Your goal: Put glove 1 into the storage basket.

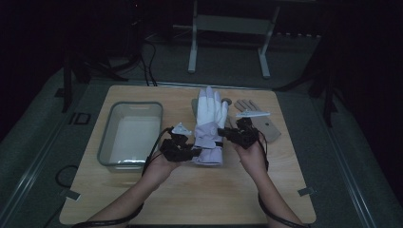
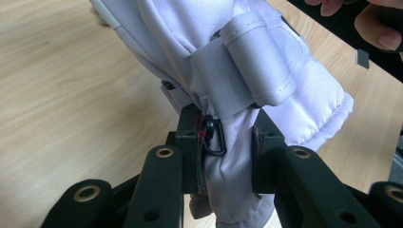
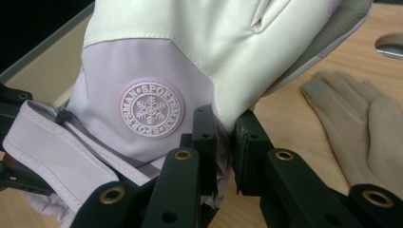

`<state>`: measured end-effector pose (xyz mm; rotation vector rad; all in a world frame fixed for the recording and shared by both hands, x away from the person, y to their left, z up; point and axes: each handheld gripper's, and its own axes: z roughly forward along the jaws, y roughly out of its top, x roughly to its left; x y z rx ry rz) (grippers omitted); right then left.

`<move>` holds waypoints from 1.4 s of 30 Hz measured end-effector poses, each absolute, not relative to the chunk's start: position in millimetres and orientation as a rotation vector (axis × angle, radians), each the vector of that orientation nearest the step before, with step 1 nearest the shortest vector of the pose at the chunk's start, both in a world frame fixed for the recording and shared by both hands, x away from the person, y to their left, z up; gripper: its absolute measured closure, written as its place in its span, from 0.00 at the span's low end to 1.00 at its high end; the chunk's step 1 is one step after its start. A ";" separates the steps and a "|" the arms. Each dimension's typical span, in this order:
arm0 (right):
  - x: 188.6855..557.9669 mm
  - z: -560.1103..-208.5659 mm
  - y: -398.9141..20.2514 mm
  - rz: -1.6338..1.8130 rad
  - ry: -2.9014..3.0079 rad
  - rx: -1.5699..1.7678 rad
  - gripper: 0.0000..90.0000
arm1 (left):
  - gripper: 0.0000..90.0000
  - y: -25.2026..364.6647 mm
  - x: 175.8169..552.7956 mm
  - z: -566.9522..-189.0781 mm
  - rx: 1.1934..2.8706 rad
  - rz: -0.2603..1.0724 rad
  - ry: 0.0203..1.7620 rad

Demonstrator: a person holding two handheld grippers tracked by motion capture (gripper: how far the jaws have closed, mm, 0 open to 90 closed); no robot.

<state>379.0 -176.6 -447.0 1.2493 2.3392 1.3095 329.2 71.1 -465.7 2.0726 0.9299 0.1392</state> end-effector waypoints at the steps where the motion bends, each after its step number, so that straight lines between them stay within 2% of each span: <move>1: 380.0 -444.2 -174.6 1.304 2.340 1.243 0.90 | 0.79 72.8 330.5 -463.4 2.075 0.142 0.931; 12: 391.5 -433.5 -157.5 1.325 2.346 1.222 0.90 | 0.79 91.7 340.2 -452.5 2.076 0.146 0.942; 25: 401.0 -417.2 -108.7 1.352 2.356 1.171 0.90 | 0.79 139.8 342.3 -433.8 2.083 0.197 0.975; 42: 416.8 -416.5 -5.6 1.403 2.475 1.045 0.90 | 0.79 235.7 329.9 -426.0 2.064 0.266 1.116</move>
